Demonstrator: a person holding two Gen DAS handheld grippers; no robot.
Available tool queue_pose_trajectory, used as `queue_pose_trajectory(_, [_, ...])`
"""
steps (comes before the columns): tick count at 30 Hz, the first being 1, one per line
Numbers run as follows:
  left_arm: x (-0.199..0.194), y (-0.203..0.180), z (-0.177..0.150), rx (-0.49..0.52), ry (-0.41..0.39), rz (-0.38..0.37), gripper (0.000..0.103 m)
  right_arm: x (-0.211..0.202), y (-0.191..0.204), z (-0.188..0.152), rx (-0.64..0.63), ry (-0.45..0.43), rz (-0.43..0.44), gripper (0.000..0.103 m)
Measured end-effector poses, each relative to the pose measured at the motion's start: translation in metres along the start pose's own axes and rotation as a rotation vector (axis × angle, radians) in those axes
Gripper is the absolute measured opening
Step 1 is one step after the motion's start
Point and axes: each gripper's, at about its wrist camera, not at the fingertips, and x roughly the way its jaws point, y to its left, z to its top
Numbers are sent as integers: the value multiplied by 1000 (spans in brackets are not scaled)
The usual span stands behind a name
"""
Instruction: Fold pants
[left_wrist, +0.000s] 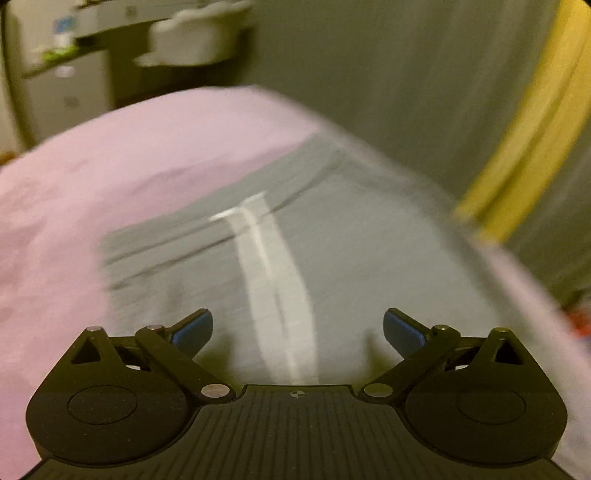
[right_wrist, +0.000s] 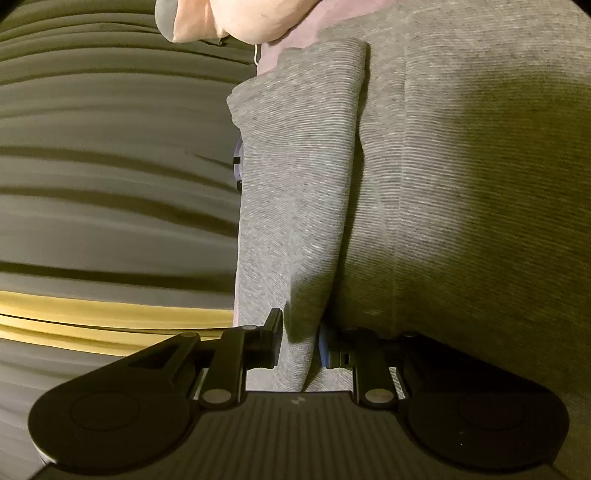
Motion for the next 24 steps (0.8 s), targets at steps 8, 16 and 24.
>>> queue_pose_trajectory(8, [-8, -50, 57, -55, -57, -309, 95, 2, 11, -4, -72, -3, -39, 19])
queue_pose_trajectory(16, [85, -143, 89, -145, 178, -436, 44, 9, 21, -4, -143, -17, -68, 18])
queue_pose_trajectory(24, [140, -175, 87, -148, 283, -397, 33, 14, 25, -3, -195, -46, -75, 18])
